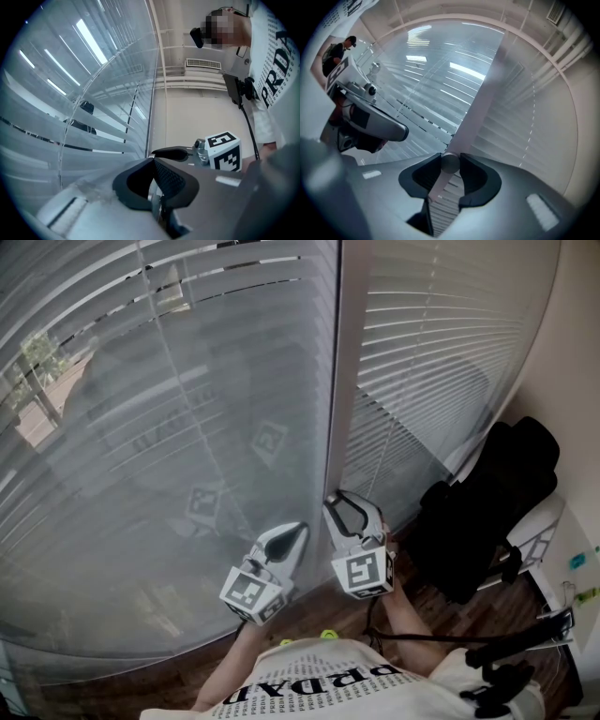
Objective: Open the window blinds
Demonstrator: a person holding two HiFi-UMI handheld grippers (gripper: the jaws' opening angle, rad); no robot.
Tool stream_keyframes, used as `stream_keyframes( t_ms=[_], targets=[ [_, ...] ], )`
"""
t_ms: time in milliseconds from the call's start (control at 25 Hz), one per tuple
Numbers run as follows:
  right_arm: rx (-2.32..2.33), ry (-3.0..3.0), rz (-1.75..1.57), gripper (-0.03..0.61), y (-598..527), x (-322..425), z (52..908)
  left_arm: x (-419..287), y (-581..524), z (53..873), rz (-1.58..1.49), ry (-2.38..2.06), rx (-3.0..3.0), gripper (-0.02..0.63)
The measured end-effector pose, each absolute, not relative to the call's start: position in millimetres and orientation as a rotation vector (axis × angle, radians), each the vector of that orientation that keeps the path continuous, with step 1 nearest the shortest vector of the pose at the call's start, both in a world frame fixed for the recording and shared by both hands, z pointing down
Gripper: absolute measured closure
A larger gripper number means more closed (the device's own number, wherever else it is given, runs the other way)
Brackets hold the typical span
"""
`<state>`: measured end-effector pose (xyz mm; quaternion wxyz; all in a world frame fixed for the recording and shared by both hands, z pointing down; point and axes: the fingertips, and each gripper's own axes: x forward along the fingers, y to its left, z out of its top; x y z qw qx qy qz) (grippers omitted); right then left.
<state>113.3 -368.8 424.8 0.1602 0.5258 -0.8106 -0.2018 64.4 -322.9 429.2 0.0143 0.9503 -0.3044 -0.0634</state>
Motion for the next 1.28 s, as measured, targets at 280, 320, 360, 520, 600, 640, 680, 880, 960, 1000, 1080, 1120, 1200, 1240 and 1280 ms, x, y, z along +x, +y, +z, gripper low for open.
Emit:
stream_keyframes(
  t_ms=[280,320,360,520,600,640,680,880,960,1000,1080,1120,1200,1240,1280],
  targets=[
    [1.572,-2.433,-0.419,0.446,-371.1,116.0,422.9,64.7,-323.5,428.4,-0.205,-0.945,2.958,0.621],
    [1.582,-2.451,-0.392,0.446,-371.0,116.3,422.8,64.6,-323.2,427.7,-0.209,-0.944,2.956,0.621],
    [1.59,-2.466,-0.368,0.446,-370.8,116.6,422.8,64.2,-322.9,427.9,-0.205,-0.947,2.953,0.621],
    [1.615,-2.512,-0.282,0.446,-371.6,119.0,423.9,63.2,-322.5,430.1,-0.19,-0.947,2.953,0.621],
    [1.631,-2.536,-0.234,0.446,-372.1,119.8,424.2,63.1,-322.7,427.3,-0.204,-0.95,2.95,0.621],
    [1.639,-2.546,-0.212,0.446,-372.2,120.0,424.3,62.8,-322.7,426.9,-0.205,-0.952,2.95,0.621],
    [1.644,-2.552,-0.197,0.446,-372.2,120.3,424.4,62.4,-322.6,426.7,-0.205,-0.953,2.951,0.621],
    [1.66,-2.552,-0.179,0.446,-373.2,122.5,425.2,61.1,-322.4,426.1,-0.206,-0.958,2.952,0.621],
    [1.664,-2.564,-0.157,0.446,-373.9,122.6,424.8,61.0,-322.8,427.0,-0.2,-0.958,2.962,0.621],
    [1.665,-2.571,-0.143,0.446,-374.2,122.7,424.7,61.1,-322.9,426.7,-0.202,-0.958,2.963,0.621],
    [1.67,-2.587,-0.112,0.446,-374.6,123.0,424.7,61.4,-322.4,427.5,-0.2,-0.956,2.958,0.621],
    [1.672,-2.592,-0.101,0.446,-374.6,123.2,424.7,61.5,-322.2,428.1,-0.195,-0.957,2.953,0.621],
    [1.675,-2.596,-0.098,0.446,-374.6,123.4,424.9,62.1,-321.8,426.2,-0.202,-0.959,2.948,0.621],
    [1.675,-2.597,-0.102,0.445,-374.6,123.5,424.9,62.3,-321.9,425.6,-0.207,-0.959,2.949,0.621],
    [1.675,-2.598,-0.109,0.445,-374.7,123.4,424.8,62.4,-322.0,425.7,-0.211,-0.958,2.952,0.621]
  ],
)
